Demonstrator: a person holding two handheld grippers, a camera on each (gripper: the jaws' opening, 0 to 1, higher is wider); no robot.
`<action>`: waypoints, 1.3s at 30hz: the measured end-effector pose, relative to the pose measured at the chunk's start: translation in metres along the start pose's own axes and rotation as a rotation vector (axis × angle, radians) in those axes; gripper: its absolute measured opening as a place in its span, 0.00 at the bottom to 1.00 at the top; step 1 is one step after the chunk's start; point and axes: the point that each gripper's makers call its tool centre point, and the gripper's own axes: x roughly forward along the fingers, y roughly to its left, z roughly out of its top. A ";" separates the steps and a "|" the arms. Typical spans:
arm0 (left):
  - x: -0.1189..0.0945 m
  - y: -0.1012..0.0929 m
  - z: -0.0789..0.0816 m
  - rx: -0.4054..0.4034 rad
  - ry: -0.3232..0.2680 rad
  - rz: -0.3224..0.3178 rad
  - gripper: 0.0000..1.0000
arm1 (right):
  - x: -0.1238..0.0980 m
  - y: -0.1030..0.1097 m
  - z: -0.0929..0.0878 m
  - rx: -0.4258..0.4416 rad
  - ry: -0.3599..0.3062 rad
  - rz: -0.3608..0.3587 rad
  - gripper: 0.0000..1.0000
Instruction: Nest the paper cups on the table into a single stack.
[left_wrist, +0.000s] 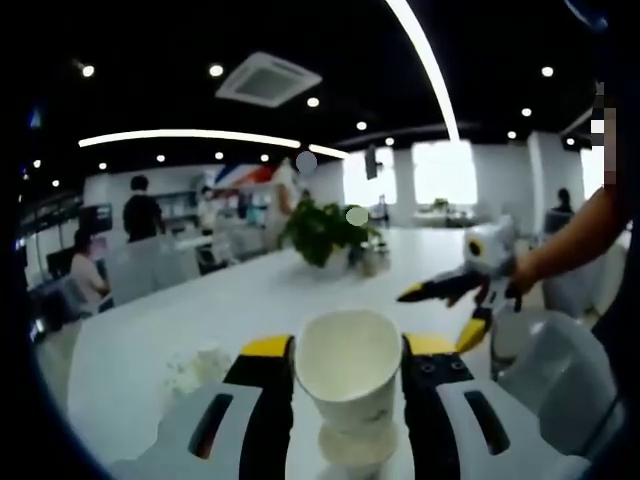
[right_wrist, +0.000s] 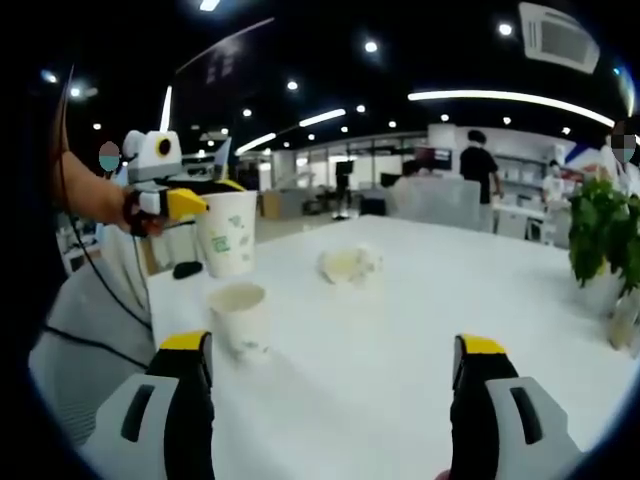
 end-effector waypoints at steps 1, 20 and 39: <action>0.001 0.000 -0.003 0.000 0.003 0.001 0.40 | 0.000 0.000 -0.001 0.001 0.001 0.000 0.98; 0.006 0.003 -0.031 -0.020 0.026 0.020 0.40 | 0.001 -0.001 0.001 0.005 0.002 -0.002 0.98; 0.013 -0.004 -0.060 -0.020 0.068 0.016 0.40 | 0.001 0.003 -0.002 0.009 0.005 0.001 0.98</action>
